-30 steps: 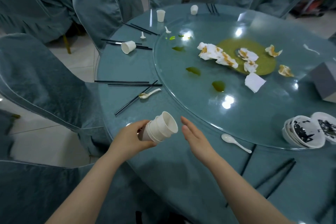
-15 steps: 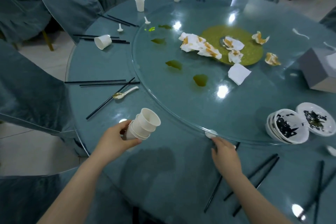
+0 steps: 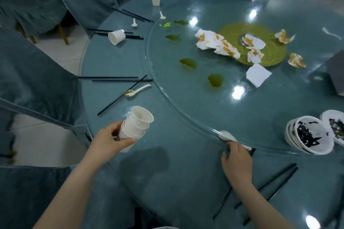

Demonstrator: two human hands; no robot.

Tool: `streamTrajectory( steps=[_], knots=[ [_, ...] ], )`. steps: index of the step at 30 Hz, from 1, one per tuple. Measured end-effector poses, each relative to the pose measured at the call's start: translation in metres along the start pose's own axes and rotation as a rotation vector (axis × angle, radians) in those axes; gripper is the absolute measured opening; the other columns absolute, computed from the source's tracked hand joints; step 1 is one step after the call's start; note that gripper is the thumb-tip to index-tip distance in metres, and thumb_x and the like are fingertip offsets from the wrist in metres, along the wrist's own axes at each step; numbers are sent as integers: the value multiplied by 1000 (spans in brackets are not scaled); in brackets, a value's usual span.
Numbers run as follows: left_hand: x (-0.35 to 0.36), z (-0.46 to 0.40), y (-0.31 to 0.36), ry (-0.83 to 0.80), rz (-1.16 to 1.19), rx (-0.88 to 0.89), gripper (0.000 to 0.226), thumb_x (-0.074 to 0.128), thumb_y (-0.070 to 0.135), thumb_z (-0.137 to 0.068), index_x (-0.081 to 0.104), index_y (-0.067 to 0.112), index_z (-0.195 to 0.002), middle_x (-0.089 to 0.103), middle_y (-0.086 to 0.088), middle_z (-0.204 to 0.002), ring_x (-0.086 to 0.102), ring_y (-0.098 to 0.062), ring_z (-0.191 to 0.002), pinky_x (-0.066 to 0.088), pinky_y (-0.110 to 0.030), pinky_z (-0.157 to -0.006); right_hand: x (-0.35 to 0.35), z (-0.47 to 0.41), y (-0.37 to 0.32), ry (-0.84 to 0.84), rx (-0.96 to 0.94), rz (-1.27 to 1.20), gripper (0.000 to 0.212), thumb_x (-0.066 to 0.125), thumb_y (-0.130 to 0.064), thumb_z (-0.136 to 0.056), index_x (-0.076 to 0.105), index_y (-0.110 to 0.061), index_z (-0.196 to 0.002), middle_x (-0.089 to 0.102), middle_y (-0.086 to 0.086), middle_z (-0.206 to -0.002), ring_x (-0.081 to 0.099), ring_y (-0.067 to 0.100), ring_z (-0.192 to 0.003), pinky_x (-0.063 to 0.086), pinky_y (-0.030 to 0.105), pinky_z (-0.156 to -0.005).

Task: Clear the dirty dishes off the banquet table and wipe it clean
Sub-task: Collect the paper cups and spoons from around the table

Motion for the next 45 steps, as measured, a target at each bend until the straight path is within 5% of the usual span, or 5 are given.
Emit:
streamTrajectory(
  steps=[6,14,22,27,45],
  knots=[
    [1,4,1,-14,-6,-8,56,83,23,-69,58,34,-117,66,17,-100,61,-2,-91,45,-25,-75,4,8,18,-55,62,109,47,54,-19,-90,49,-4,-134,45,15,-144,33,29,-138,29,42,-111],
    [4,10,2,-47,-13,19,55,83,24,-70,58,34,-118,66,14,-101,61,-2,-91,44,-22,-73,8,14,33,-130,99,113,56,43,-40,-96,31,-13,-144,19,6,-158,7,24,-147,14,41,-118],
    [-11,16,-10,-20,-13,29,51,84,24,-68,59,46,-108,69,17,-98,64,-1,-89,47,-23,-76,4,7,17,-26,-20,78,48,68,-22,-85,55,-5,-128,60,14,-118,52,36,-111,41,47,-94],
    [-27,23,-22,32,20,2,54,85,24,-66,56,57,-98,69,22,-96,65,0,-89,49,-23,-76,5,3,-4,20,-177,70,5,74,-6,-77,72,-4,-81,62,14,-79,59,37,-76,45,42,-69],
    [-94,39,-61,256,142,-156,55,83,22,-69,60,31,-117,68,17,-102,63,1,-94,44,-12,-75,47,-81,-235,-305,-504,-132,7,59,-16,-88,62,-11,-85,66,6,-87,58,26,-80,43,32,-66]
  ],
)
Point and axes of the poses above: each hand's wrist, its own z-axis away from the middle knuckle, its own x-axis out of the palm, y = z × x, the point moved 4 cm from there along -z, towards the middle knuckle
